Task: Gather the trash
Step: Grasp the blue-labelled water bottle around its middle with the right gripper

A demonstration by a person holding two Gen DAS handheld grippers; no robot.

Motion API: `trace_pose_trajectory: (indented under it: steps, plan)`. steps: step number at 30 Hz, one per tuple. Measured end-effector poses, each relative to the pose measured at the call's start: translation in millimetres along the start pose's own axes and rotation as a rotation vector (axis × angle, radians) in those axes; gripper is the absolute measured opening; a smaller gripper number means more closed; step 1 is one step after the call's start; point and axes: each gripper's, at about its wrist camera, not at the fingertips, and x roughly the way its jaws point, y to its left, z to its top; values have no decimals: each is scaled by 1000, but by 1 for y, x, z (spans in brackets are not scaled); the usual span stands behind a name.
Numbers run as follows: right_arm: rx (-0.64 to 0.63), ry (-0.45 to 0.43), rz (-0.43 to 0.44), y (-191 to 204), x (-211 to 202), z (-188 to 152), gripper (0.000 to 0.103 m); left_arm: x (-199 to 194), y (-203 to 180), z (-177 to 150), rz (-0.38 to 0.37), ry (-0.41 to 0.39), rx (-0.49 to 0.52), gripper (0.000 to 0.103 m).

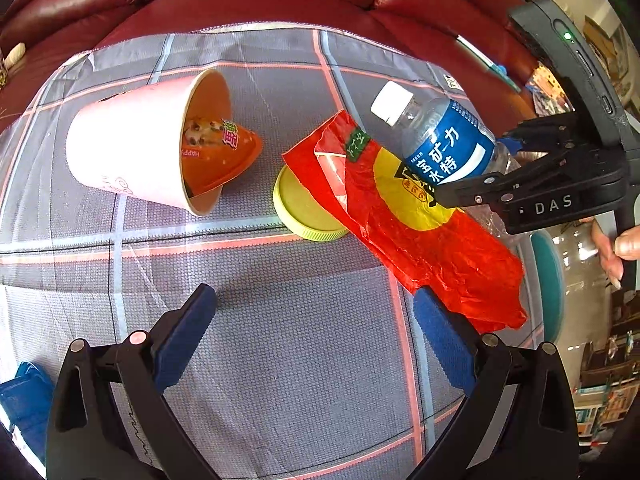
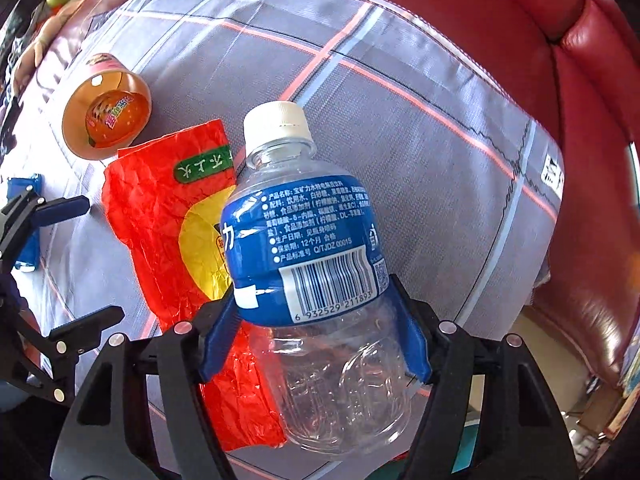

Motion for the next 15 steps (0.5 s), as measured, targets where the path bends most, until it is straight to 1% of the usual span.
trace_pose_trajectory:
  steps: [5,6,8,12,15]
  plan:
    - [198,-28,136,-35,-2,-38,66,4,-13,2,-20,4,14,99]
    - [230,-35,165,-41,-3,-47,66,5,-17,3,-25,5,17,99]
    - [274,-46,197,-49,-5,-66,66,8,-25,5,-37,5,20,99]
    - [312,-74,197,-59,-14,-104,66,16,-41,7,-49,5,28,99]
    - [340,-80,182,-70,-19,-131,66,23,-55,11,-27,-2,36,99]
